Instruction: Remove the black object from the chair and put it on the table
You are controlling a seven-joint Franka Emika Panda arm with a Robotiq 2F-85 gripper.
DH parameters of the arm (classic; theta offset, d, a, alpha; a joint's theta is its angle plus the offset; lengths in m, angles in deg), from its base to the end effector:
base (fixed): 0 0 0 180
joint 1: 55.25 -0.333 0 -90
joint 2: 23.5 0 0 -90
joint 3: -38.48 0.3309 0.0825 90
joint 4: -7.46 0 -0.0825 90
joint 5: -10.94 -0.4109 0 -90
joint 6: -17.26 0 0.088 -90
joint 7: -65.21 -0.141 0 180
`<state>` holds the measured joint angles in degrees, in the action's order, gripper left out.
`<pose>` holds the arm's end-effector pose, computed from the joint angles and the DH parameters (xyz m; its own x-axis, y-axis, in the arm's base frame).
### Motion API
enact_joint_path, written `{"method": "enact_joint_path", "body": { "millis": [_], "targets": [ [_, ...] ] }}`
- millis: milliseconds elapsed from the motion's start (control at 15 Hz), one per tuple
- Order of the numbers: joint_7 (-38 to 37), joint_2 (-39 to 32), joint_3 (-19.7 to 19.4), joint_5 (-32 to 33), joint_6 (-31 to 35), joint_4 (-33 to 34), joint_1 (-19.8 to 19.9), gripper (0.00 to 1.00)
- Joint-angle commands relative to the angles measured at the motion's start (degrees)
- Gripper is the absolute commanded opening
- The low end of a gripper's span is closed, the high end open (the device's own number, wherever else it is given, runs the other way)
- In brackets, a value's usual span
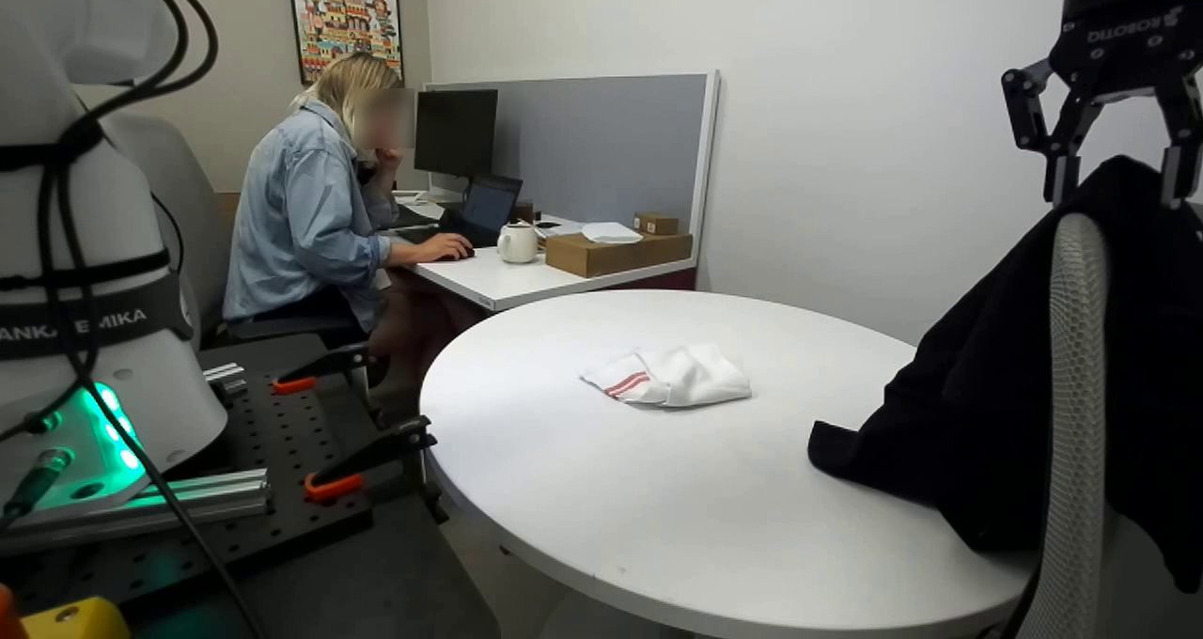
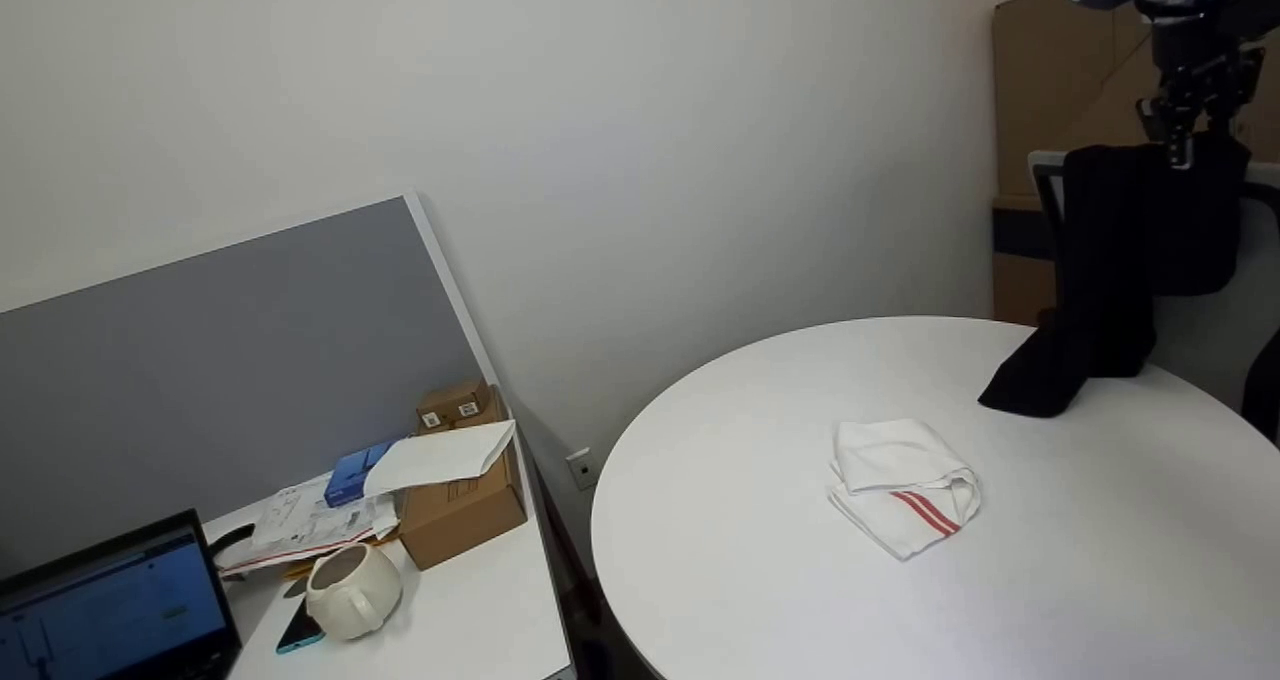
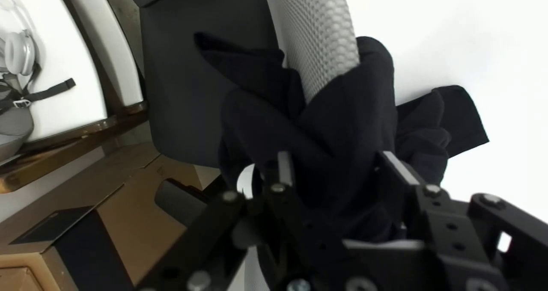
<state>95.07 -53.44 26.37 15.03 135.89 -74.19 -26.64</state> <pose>0.5839 -0.4760 0.3828 0.9922 -0.1219 0.0249 -0.1244 -0.9695 0.2111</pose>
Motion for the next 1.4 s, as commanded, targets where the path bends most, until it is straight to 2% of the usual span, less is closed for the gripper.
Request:
{"method": "enact_joint_path", "body": {
  "millis": [0, 200, 333, 667, 1133, 1333],
  "targets": [
    [2.68, -0.91, 1.28, -1.61, -0.76, 2.43, 0.97, 0.21],
    [4.02, 0.06, 2.14, -2.32, -0.87, 1.57, 0.87, 0.00],
    [4.99, 0.71, 2.45, -2.81, -1.45, 1.43, 0.86, 0.04],
    [6.03, 4.64, 3.24, -7.64, -7.30, 4.44, 1.03, 0.00],
    [4.11, 11.52, 3.26, -10.85, -19.68, 16.97, -2.17, 0.01],
    [2.12, 12.54, 4.54, -9.93, -23.88, 23.31, -4.20, 0.01]
  ]
}}
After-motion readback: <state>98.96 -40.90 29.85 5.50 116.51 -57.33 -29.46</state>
